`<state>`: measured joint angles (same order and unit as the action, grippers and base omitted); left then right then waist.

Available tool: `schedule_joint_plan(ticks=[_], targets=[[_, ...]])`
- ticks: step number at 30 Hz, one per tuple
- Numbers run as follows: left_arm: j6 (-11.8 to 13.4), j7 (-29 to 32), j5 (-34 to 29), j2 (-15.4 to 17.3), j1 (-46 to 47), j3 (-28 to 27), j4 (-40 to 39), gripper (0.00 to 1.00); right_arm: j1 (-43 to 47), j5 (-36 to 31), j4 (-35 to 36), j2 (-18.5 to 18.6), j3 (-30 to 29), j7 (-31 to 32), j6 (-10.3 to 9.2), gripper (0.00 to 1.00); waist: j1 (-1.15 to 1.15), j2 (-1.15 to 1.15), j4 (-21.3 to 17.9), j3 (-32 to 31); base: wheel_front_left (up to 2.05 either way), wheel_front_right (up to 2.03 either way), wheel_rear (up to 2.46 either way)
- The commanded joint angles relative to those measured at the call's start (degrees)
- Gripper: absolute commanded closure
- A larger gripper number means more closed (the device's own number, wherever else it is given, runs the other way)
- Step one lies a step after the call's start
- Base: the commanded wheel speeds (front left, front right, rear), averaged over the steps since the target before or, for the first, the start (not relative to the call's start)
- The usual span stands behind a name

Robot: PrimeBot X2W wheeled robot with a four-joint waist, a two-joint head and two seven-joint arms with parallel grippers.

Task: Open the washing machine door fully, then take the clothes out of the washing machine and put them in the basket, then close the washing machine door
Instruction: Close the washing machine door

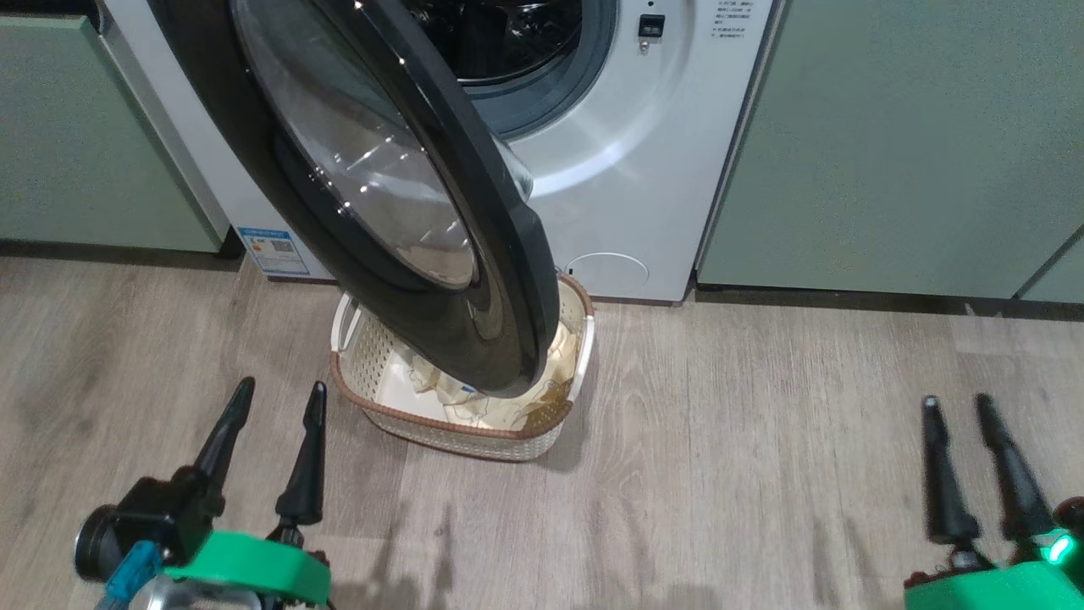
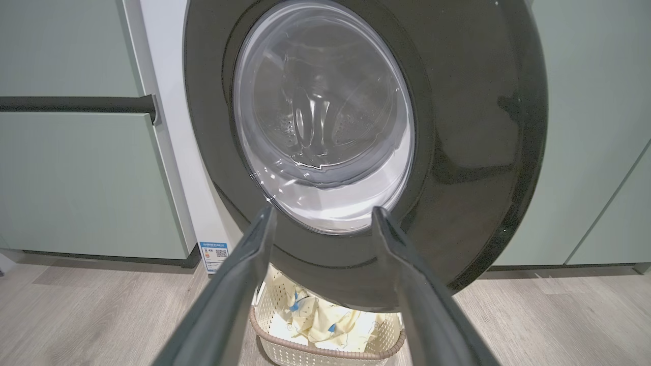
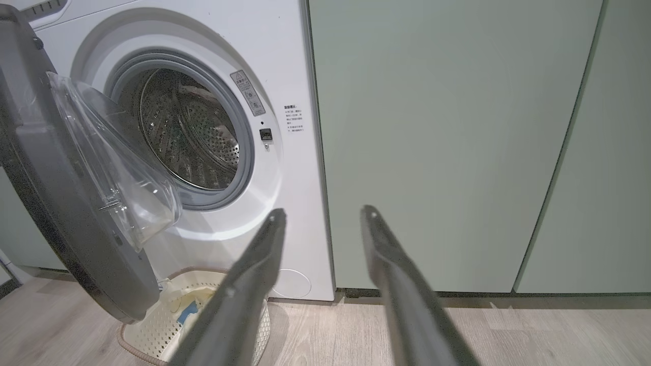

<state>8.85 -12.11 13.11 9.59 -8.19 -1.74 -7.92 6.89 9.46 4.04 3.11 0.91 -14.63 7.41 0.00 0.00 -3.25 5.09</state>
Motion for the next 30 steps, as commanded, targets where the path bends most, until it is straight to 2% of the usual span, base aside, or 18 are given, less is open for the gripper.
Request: schedule_joint_plan(ticks=[1,15,21,30], targets=[[0.3,-0.4,-0.6,0.8,2.1,-2.0,-1.9,0.00,-0.4,-0.4,1.5,0.6,1.4,-0.4,0.08,1.00,0.00,0.00,0.0,0.0,0.00,0.00,0.00],[0.1,-0.5,-0.2,1.4,4.3,-1.2,-2.1,0.00,-2.8,0.8,-0.8,1.1,3.5,-0.4,0.08,1.00,0.00,0.00,1.8,1.7,0.00,0.00,0.00],[-0.1,-0.7,-0.4,1.1,5.9,0.1,-1.5,0.00,-6.8,1.9,-4.4,1.5,4.4,-0.4,0.08,1.00,0.00,0.00,5.4,2.5,0.00,0.00,0.00],[-0.9,-1.6,-0.4,0.1,7.9,2.2,0.3,0.00,-17.5,3.7,-11.1,1.8,7.9,-0.4,0.08,1.00,0.00,0.00,12.0,3.9,0.00,0.00,0.00]])
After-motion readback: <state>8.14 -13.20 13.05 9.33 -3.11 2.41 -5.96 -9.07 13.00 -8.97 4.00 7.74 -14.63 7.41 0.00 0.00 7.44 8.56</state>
